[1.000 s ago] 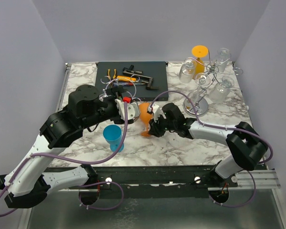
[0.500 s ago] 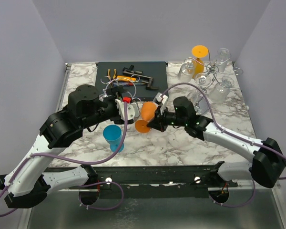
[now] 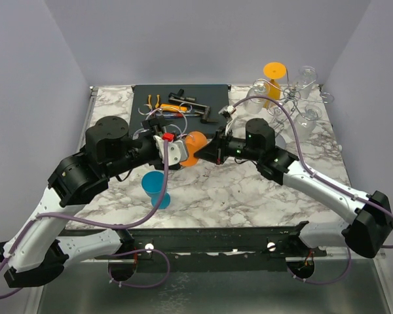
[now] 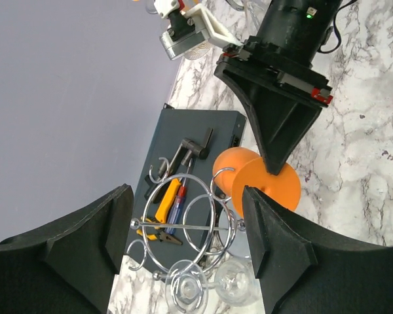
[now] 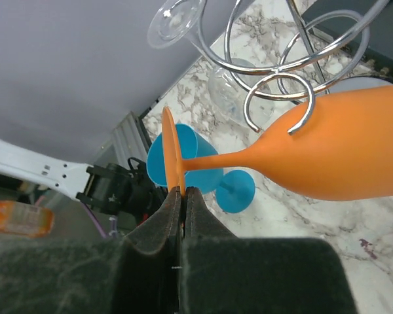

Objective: Place the wine glass upside down on the wine glass rack
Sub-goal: Turn the wine glass upside down at the wine rack.

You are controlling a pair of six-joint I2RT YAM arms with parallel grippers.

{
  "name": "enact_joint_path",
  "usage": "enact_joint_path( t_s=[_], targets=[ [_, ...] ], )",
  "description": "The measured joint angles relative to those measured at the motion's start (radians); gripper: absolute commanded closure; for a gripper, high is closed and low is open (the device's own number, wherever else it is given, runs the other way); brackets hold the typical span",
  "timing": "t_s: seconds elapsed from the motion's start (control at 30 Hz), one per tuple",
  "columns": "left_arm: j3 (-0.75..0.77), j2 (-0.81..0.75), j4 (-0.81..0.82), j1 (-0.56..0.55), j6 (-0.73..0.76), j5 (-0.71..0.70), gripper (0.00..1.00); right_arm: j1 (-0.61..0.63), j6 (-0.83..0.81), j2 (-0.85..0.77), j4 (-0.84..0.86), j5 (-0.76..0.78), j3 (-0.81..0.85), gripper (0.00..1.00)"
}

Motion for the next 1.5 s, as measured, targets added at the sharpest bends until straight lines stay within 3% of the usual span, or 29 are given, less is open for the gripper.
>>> enact_joint_path(
  t_s=[0.43, 1.33, 1.5],
  targets=[
    [-0.001, -0.039, 0.0, 0.004, 0.008, 0.005, 0.27, -0.115, 0.43, 0.052, 0.184, -0.085, -0.042, 1.0],
    [-0.032, -0.047, -0.006, 0.011, 0.023, 0.028, 0.27, -0.122, 0.663, 0.16, 0.378, -0.066, -0.073, 0.99],
    [-0.035, -0.047, -0.007, 0.011, 0.026, 0.032, 0.27, -0.122, 0.665, 0.176, 0.386, -0.044, -0.073, 0.92]
  ],
)
